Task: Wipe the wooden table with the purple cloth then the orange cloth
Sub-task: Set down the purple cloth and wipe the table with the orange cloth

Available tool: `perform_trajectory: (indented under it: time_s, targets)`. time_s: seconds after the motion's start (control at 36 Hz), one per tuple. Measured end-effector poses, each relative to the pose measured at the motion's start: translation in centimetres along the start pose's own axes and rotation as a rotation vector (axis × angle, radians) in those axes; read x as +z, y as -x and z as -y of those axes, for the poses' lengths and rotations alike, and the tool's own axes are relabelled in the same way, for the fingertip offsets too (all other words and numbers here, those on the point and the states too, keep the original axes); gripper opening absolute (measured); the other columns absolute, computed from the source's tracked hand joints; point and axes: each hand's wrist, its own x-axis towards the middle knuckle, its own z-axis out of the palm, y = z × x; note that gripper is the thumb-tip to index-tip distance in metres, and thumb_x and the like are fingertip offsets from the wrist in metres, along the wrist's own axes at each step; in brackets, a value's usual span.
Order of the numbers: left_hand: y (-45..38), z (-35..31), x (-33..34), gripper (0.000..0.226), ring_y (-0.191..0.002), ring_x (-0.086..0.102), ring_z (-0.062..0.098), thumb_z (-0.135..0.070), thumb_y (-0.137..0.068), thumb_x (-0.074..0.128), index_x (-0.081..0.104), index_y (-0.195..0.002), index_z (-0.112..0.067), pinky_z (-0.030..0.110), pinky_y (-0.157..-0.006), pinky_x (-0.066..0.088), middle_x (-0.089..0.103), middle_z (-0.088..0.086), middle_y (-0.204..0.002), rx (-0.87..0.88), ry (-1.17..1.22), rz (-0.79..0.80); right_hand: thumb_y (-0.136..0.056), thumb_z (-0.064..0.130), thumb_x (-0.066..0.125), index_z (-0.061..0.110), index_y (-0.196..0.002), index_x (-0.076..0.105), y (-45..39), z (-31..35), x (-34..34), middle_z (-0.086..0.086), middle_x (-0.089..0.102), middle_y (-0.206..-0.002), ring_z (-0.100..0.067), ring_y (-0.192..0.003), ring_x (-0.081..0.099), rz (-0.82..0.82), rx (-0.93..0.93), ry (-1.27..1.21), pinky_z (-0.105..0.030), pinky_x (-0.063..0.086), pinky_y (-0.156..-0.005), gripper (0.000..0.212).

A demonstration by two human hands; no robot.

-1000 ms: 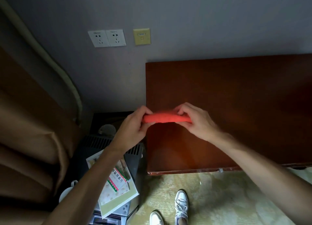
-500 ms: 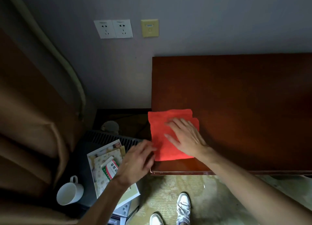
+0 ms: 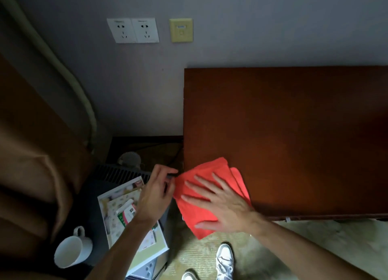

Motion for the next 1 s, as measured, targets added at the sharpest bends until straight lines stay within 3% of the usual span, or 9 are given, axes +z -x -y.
perform_trajectory:
  time_s: [0.14, 0.31, 0.39, 0.56, 0.78, 1.0]
  targets:
    - [-2.3, -0.1, 0.8, 0.027, -0.094, 0.065, 0.003, -0.038, -0.098, 0.042, 0.059, -0.114, -0.024, 0.043, -0.076, 0.058, 0.048, -0.01, -0.115, -0.024, 0.012, -0.077, -0.098, 0.075, 0.036, 0.045, -0.16, 0.026, -3.3, -5.8, -0.7, 0.01, 0.011, -0.173, -0.015, -0.16, 0.002, 0.051, -0.158, 0.011, -0.055, 0.009, -0.126, 0.069]
    - [-5.4, -1.0, 2.6, 0.022, -0.107, 0.06, 0.019, -0.025, -0.099, 0.049, 0.059, -0.116, -0.016, 0.045, -0.088, 0.054, 0.05, -0.003, -0.117, 0.009, -0.037, -0.24, -0.1, 0.071, 0.039, 0.044, -0.161, 0.022, -9.4, -14.3, -2.5, 0.009, 0.008, -0.173, -0.016, -0.16, 0.0, 0.089, -0.208, 0.025, -0.053, 0.003, -0.128, 0.069]
    - [-6.7, -1.6, 4.1, 0.023, -0.115, 0.057, 0.016, -0.022, -0.099, 0.052, 0.059, -0.12, -0.018, 0.041, -0.087, 0.056, 0.047, -0.005, -0.124, 0.033, -0.045, -0.19, -0.101, 0.07, 0.037, 0.042, -0.162, 0.02, -12.2, -17.9, -3.0, 0.008, 0.006, -0.174, -0.015, -0.16, -0.002, 0.086, -0.229, 0.051, -0.053, 0.002, -0.128, 0.07]
    - [-8.8, -1.7, 6.4, 0.032, -0.122, 0.055, 0.014, -0.026, -0.1, 0.05, 0.057, -0.13, -0.018, 0.03, -0.103, 0.046, 0.045, -0.001, -0.139, 0.14, -0.176, -0.01, -0.103, 0.065, 0.036, 0.042, -0.163, 0.017, -17.2, -25.3, -4.5, 0.008, 0.004, -0.174, -0.016, -0.16, 0.001, 0.088, -0.33, 0.083, -0.05, 0.006, -0.128, 0.067]
    - [-9.6, -0.7, 8.7, 0.039, -0.135, 0.045, 0.012, -0.04, -0.105, 0.039, 0.047, -0.142, -0.027, 0.03, -0.115, 0.038, 0.037, -0.005, -0.154, 0.127, -0.298, -0.007, -0.102, 0.068, 0.024, 0.04, -0.164, 0.014, -23.7, -34.3, -6.0, 0.004, 0.008, -0.174, -0.018, -0.16, 0.008, 0.086, -0.216, 0.119, -0.051, 0.009, -0.126, 0.069]
    - [-9.7, -0.3, 8.9, 0.043, -0.145, 0.037, 0.012, -0.043, -0.108, 0.033, 0.044, -0.147, -0.03, 0.031, -0.121, 0.029, 0.029, -0.011, -0.162, 0.143, -0.341, 0.041, -0.087, 0.086, -0.001, 0.044, -0.162, 0.011, -26.9, -37.5, -7.0, 0.006, 0.015, -0.173, -0.02, -0.158, 0.016, 0.013, 0.094, 0.029, -0.048, 0.013, -0.126, 0.087]
